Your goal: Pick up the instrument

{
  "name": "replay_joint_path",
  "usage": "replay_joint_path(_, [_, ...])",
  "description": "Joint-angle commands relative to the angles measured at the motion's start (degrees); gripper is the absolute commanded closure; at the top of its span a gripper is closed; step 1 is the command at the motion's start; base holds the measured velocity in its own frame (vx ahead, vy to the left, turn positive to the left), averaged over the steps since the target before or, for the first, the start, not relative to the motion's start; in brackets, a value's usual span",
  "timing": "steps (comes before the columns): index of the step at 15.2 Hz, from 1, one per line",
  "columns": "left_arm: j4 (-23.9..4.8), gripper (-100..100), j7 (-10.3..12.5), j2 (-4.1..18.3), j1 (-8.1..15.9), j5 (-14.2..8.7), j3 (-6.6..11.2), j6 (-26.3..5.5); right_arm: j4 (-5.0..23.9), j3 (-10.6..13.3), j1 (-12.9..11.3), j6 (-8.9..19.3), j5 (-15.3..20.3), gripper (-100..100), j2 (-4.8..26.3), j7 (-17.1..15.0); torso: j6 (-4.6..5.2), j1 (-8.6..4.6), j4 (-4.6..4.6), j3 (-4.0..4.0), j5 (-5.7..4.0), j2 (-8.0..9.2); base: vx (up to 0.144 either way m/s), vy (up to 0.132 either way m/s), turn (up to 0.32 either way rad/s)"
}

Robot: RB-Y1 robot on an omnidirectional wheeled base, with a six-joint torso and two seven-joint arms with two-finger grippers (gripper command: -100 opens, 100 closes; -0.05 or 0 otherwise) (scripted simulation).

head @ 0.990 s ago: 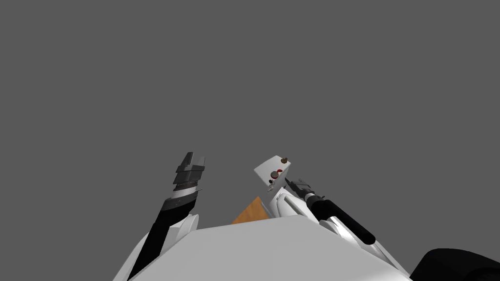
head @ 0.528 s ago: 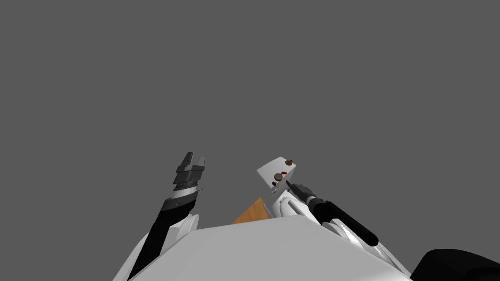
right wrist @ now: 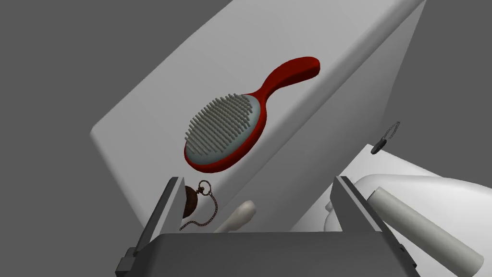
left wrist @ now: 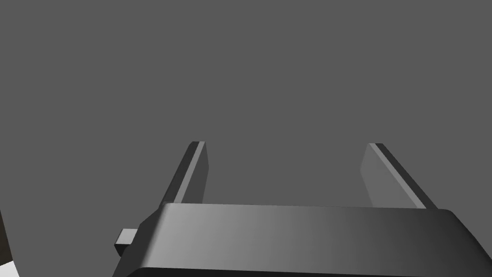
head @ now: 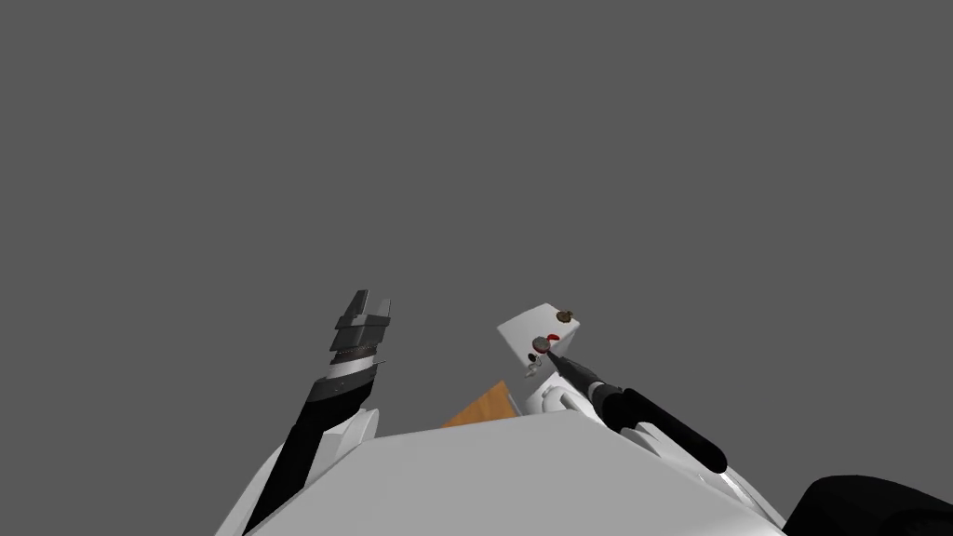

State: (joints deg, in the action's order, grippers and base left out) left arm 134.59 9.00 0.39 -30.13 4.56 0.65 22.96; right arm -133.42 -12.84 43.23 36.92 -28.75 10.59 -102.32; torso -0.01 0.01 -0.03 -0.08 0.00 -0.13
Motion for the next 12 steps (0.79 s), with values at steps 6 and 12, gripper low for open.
replay_joint_path(6, [0.0,0,0.0,0.0,0.0,0.0,0.0,0.0,-0.11,-1.08,1.05,5.27,-1.97,-100,-0.62,-8.53,0.0,0.0,0.0,0.0,0.0,-0.01,0.022,-0.001,0.136])
replay_joint_path(12, [0.0,0,0.0,0.0,0.0,0.0,0.0,0.0,-0.33,-1.88,1.84,9.25,-3.36,-100,-1.22,-14.79,0.0,0.0,0.0,0.0,0.0,-0.01,0.022,-0.001,0.128])
